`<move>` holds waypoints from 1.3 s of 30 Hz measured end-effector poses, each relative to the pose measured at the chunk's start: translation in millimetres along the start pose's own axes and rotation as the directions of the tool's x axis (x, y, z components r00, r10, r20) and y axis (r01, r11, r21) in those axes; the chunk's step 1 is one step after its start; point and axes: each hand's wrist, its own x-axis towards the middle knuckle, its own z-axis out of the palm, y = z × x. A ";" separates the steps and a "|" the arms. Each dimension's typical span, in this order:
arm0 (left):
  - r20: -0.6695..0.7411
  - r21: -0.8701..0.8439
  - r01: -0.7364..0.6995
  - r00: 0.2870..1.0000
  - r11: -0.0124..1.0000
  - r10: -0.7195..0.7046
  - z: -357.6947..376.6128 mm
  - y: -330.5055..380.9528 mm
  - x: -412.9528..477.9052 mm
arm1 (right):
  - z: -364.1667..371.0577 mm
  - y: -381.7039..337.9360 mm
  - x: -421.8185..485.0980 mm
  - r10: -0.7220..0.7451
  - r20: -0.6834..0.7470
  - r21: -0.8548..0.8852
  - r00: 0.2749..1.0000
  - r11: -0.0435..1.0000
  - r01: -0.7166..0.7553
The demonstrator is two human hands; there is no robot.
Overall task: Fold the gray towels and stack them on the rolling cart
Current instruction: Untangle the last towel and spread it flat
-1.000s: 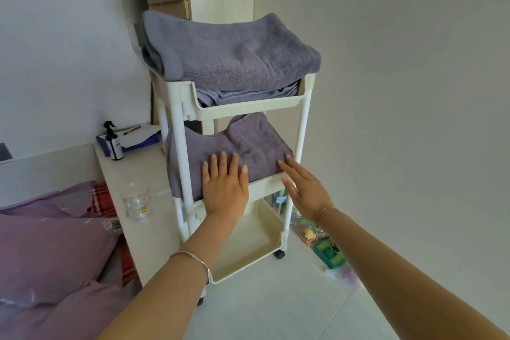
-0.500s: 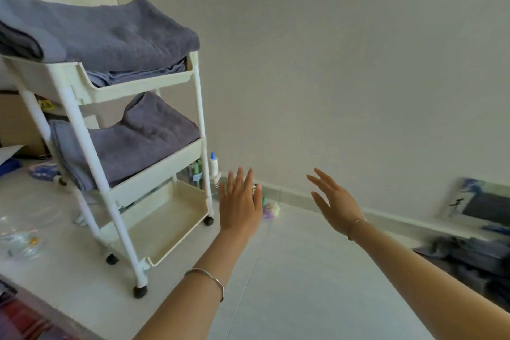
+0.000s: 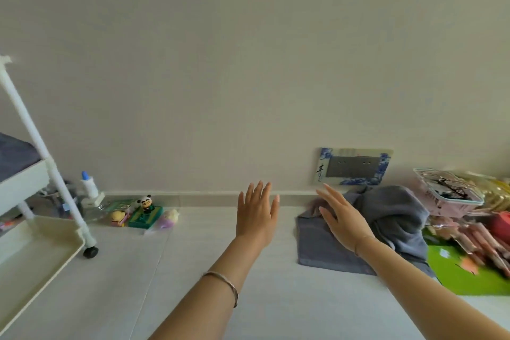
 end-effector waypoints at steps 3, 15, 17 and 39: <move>0.062 0.001 -0.043 0.997 0.999 0.043 35.4 36.2 13.2 | -8.0 46.2 -5.3 0.036 0.016 -0.003 0.999 0.999 -0.036; 0.475 -0.056 0.020 0.880 0.998 0.009 181.2 107.8 39.0 | 13.7 181.8 -24.3 0.234 0.250 -0.024 0.940 0.972 -0.235; 0.508 -0.075 0.041 0.861 0.996 0.002 196.2 113.8 41.6 | 19.5 196.2 -25.1 0.269 0.317 -0.064 0.909 0.963 -0.263; 0.555 -0.069 -0.009 0.830 0.998 0.046 248.9 131.7 66.5 | 45.7 224.0 -24.0 0.435 0.444 -0.312 0.783 0.895 -0.320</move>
